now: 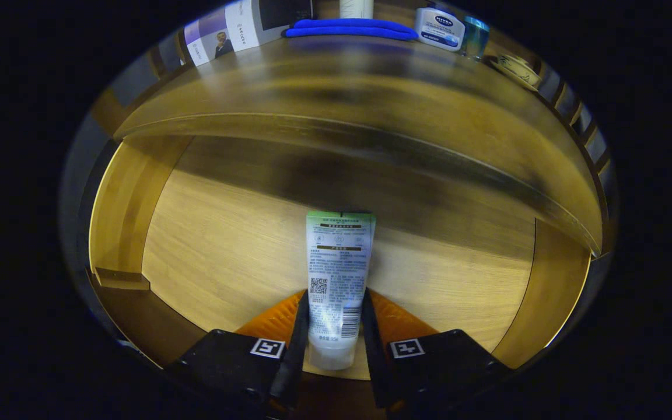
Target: Pull open the drawer, take out the items inside it, and place them on the countertop above the cabinet.
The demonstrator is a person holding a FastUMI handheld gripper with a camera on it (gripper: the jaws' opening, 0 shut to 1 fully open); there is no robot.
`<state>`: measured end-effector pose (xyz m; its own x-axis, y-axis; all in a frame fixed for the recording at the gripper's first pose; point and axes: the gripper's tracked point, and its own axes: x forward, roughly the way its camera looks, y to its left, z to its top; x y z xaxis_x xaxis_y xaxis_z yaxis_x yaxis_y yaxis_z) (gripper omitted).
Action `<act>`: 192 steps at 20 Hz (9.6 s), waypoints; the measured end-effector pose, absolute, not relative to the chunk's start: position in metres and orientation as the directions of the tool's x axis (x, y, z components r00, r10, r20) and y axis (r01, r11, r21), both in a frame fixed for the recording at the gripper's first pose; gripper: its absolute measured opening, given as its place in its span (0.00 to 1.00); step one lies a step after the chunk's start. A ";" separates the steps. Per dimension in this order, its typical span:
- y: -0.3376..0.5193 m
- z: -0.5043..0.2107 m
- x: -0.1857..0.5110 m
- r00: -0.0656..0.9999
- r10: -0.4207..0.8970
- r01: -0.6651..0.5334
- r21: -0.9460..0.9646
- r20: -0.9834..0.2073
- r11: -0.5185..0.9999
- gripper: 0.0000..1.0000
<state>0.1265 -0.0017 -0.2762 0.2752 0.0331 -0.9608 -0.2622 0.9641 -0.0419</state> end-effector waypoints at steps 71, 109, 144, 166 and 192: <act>0.001 -0.063 0.294 0.716 0.126 -0.108 0.068 -0.687 0.992 0.98; -0.010 -0.124 -0.033 0.997 -0.005 0.010 0.068 -0.083 0.998 0.98; 0.010 -0.213 0.045 0.980 -0.018 0.029 0.054 -0.199 0.998 0.98; 0.012 -0.224 0.165 0.958 -0.012 0.037 0.082 -0.286 0.996 0.98; -0.016 -0.047 -0.012 0.996 0.011 -0.017 0.062 0.088 0.998 0.98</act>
